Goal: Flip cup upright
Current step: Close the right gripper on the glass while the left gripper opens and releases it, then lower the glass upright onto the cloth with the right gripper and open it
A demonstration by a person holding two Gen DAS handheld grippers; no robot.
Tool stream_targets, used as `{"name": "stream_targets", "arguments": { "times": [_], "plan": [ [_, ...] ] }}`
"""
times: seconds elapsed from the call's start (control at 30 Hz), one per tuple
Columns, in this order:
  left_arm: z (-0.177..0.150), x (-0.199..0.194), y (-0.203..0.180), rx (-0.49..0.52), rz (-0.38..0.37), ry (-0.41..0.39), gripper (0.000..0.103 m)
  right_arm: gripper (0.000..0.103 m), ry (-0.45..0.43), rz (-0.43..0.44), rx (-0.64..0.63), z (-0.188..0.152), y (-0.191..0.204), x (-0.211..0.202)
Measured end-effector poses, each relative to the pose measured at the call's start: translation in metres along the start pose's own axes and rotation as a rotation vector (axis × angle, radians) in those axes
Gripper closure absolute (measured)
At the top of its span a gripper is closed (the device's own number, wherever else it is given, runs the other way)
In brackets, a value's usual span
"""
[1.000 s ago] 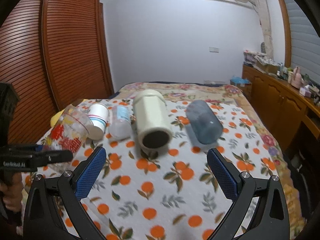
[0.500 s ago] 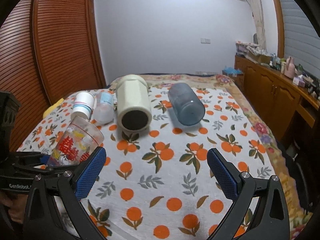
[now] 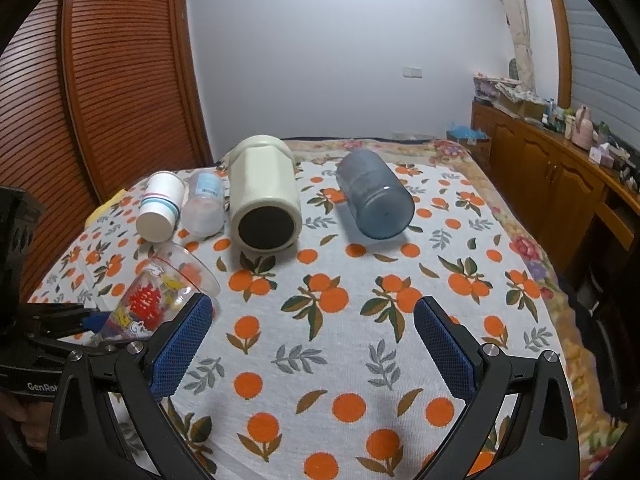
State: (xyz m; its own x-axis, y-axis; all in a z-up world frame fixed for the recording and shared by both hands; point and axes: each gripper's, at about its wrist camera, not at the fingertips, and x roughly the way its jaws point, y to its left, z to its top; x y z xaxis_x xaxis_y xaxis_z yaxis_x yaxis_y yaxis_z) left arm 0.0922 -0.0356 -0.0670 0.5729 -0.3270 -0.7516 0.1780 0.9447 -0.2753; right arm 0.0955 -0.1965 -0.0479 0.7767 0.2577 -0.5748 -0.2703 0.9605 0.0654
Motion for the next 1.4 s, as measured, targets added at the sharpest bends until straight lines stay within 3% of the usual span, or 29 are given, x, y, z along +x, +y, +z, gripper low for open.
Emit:
{"name": "stream_targets", "arguments": {
  "times": [0.33,0.7,1.4],
  "plan": [
    [0.003,-0.036,0.012,0.002,0.027,-0.095,0.036,0.001,0.022,0.05,-0.002,0.007,0.011,0.003],
    [0.001,-0.077,0.046,0.027,0.208,-0.271,0.021,0.006,0.144,0.172,0.0,0.011,0.051,0.026],
    [-0.014,-0.08,0.08,-0.031,0.245,-0.262,0.021,0.016,0.468,0.33,0.108,0.015,0.083,0.094]
  ]
}}
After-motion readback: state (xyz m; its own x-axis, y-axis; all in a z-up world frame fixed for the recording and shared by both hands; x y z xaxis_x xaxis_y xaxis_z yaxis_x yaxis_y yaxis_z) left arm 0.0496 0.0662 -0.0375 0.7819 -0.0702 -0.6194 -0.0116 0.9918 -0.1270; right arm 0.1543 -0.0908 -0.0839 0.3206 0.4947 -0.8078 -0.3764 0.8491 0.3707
